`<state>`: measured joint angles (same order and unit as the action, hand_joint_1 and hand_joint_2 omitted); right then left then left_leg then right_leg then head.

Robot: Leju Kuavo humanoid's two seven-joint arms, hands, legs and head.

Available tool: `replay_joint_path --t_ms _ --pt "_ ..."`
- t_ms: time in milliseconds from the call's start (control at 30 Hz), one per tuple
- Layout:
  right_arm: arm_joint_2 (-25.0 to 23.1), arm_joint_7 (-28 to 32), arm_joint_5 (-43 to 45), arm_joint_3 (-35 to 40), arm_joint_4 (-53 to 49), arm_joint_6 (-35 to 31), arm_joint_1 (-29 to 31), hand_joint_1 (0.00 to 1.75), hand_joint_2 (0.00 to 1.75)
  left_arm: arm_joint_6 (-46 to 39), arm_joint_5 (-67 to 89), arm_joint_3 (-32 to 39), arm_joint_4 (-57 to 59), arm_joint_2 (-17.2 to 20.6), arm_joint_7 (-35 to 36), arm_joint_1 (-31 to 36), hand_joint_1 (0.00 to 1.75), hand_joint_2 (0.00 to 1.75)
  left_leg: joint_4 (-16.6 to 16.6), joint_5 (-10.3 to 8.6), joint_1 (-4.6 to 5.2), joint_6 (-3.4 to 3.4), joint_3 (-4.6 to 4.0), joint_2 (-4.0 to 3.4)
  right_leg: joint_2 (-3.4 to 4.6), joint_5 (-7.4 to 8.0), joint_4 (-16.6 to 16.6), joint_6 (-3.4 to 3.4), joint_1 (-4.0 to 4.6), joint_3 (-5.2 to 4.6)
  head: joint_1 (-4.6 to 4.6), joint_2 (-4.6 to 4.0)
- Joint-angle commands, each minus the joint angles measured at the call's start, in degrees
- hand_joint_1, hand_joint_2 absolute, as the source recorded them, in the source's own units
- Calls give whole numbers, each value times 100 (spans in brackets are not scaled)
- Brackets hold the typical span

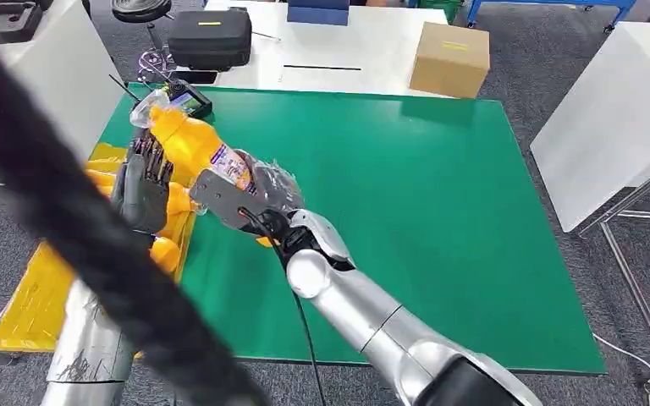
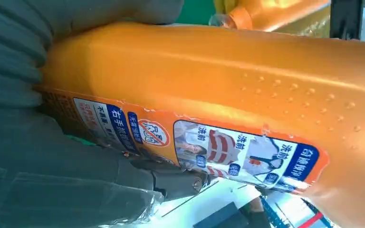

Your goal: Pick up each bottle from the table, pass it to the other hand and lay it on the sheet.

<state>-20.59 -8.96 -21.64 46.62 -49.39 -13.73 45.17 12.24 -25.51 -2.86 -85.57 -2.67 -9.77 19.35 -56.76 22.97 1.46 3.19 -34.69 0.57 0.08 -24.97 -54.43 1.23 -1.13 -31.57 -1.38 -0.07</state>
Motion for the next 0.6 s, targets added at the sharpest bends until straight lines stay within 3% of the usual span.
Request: replay_joint_path --t_ms 33,600 --pt "59 -71 143 768 697 -122 553 175 175 28 -71 -334 707 33 72 333 0 0 5 2 -5 -23 17 8 -11 -5 5 -10 3 22 0 0" --pt "59 -125 123 865 812 -231 606 175 175 -105 3 -792 1068 106 160 518 0 0 6 7 -7 -38 34 7 -14 -11 8 -16 4 38 0 0"
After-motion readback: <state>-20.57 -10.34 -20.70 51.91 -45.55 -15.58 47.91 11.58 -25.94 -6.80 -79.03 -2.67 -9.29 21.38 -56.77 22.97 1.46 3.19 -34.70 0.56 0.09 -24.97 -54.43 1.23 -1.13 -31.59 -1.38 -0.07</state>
